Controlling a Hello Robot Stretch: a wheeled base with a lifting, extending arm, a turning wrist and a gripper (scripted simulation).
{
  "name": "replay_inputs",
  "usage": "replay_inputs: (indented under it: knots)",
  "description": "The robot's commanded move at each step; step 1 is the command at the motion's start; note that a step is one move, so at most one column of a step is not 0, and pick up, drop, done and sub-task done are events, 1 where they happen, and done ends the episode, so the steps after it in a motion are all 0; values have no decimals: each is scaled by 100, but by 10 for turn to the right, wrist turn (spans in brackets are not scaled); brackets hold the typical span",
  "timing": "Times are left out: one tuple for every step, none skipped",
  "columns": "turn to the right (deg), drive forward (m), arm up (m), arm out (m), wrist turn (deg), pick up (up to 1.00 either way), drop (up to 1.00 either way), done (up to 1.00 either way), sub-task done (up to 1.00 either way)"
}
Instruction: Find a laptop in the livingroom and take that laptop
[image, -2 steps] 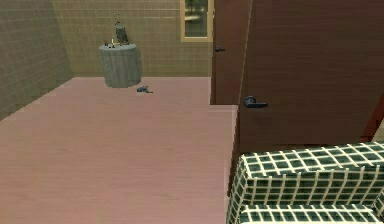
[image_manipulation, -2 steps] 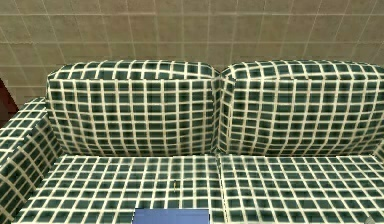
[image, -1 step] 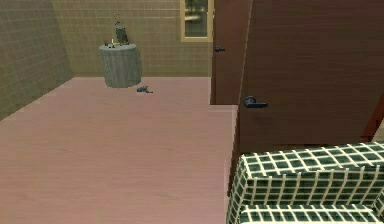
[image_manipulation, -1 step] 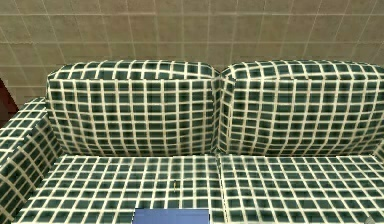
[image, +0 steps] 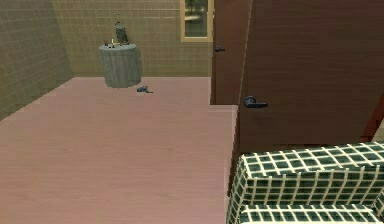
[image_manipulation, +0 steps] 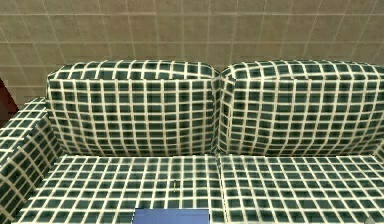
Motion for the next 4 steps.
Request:
replay_inputs:
  knots:
    - [0,0,0,0,360,0,0,0,0]
    - [0,0,-30,0,0,0,0,0,0]
    - [0,0,0,0,0,100,0,0,0]
    - [0,0,10,0,0,0,0,0,0]
